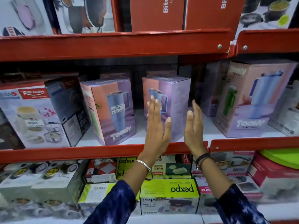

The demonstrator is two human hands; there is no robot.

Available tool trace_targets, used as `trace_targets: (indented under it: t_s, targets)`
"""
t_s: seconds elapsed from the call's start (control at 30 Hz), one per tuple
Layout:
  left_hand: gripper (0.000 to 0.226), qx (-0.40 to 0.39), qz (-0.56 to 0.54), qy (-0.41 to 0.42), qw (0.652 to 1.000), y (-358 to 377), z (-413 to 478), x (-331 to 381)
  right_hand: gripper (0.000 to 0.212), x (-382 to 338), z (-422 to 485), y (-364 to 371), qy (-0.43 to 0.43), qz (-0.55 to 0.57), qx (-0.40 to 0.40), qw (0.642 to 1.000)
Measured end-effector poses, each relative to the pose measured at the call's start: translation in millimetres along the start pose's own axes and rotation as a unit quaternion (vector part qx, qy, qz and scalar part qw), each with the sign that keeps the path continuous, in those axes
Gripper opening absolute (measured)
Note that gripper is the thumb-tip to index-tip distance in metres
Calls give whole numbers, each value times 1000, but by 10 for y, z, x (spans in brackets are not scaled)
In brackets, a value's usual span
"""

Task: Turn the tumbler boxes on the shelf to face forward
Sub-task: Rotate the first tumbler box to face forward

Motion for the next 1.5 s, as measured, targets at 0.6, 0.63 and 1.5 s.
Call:
trace_targets:
  t_s: [0.6, 0.63, 1.5]
  targets:
    - [60, 58, -57, -102, 992, 12, 81, -378, 23, 231, 427, 41, 83, 171, -120, 974]
    - [62, 65, -66, -87, 992, -21, 105, -369, 24, 211, 462, 53, 77, 173, -130, 973]
    - [55, -43, -16, -145, 988, -189, 244, -777, 46, 261, 451, 10, 90, 98, -33, 991]
Point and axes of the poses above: each hand's wrist, its own z-axis towards the middle knuckle, its own y-axis out of the palm, x = y × z, the point moved 10 cm from there along z, towards the middle knuckle, and after that the axes turned 11 degrees about y, right-handed, at the moved point
